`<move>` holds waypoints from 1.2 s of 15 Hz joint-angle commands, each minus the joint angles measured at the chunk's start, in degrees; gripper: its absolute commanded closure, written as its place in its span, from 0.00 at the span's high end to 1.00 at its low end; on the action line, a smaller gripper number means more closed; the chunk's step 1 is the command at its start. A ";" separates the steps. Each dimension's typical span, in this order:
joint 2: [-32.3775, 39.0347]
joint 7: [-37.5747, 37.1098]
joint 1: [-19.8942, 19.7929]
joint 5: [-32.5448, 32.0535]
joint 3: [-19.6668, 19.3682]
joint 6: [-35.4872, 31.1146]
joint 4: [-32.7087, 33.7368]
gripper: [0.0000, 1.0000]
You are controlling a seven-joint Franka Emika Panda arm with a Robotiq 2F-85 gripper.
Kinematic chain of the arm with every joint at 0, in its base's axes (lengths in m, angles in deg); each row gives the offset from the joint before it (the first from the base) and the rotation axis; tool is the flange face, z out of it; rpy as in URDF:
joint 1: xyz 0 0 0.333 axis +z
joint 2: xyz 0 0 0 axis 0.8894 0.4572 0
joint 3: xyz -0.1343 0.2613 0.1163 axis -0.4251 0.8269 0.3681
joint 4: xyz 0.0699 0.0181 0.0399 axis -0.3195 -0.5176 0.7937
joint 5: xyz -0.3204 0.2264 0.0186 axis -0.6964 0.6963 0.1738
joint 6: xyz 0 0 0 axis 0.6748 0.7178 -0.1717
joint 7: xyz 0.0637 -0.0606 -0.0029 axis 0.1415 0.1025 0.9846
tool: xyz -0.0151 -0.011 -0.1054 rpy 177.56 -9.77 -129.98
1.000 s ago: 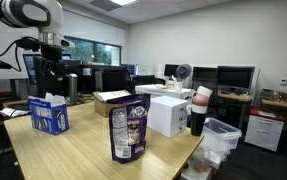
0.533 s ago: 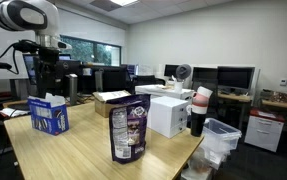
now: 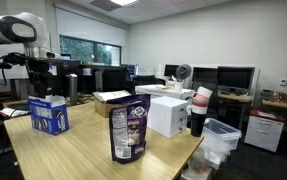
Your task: Remove the blue packet from the blue box and place it on the counter
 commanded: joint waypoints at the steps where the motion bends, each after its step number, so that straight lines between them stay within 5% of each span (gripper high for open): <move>1: 3.32 -1.19 0.58 -0.78 0.21 -2.41 -0.34 1.00; 4: 2.19 -0.35 0.68 -0.41 -0.67 -1.08 -0.07 1.00; 10: 4.03 -6.56 0.18 -5.23 3.62 -6.87 -2.36 1.00; 18: 10.46 -9.17 -0.97 -8.42 2.37 -11.90 -2.25 1.00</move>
